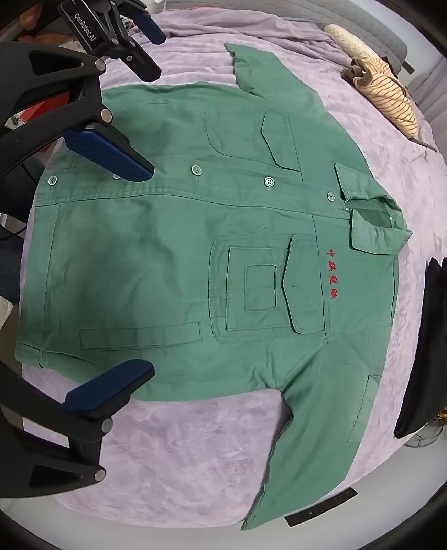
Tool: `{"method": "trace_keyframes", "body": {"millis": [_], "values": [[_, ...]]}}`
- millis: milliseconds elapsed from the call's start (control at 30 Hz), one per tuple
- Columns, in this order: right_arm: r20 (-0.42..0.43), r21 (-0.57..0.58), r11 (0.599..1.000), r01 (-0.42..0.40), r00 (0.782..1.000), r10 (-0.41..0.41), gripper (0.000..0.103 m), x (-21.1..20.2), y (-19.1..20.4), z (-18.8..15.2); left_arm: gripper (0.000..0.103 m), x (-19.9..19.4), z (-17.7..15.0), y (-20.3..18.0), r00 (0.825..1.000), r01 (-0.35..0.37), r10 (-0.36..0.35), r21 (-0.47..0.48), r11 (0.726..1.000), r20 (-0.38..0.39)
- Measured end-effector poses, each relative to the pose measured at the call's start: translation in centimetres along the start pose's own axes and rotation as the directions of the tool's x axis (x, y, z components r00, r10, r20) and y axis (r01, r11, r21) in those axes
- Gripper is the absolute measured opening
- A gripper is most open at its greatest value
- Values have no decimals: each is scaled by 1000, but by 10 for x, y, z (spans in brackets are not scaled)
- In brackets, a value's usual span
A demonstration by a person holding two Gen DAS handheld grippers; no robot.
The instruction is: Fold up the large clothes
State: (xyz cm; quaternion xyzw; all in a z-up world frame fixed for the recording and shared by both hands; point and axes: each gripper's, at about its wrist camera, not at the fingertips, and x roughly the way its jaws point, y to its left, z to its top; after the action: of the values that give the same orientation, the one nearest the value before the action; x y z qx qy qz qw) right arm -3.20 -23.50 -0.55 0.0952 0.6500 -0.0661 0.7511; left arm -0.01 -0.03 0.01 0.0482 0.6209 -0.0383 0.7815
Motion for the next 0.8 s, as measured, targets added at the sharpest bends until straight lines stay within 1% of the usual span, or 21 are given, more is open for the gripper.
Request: {"method": "trace_keyframes", "body": {"millis": [533, 600, 800], "values": [[0, -1, 1000, -2, 1000, 2, 103, 0, -1, 1, 103, -2, 3, -11, 1000, -4, 4, 5, 1000, -7], [-1, 0, 1000, -3, 1000, 3, 103, 0, -1, 1, 103, 0, 1, -6, 1000, 0, 0, 1, 1000, -1], [0, -2, 1000, -3, 1000, 3, 103, -1, -1, 1, 103, -1, 1, -6, 1000, 1, -1, -4, 1000, 6]]}}
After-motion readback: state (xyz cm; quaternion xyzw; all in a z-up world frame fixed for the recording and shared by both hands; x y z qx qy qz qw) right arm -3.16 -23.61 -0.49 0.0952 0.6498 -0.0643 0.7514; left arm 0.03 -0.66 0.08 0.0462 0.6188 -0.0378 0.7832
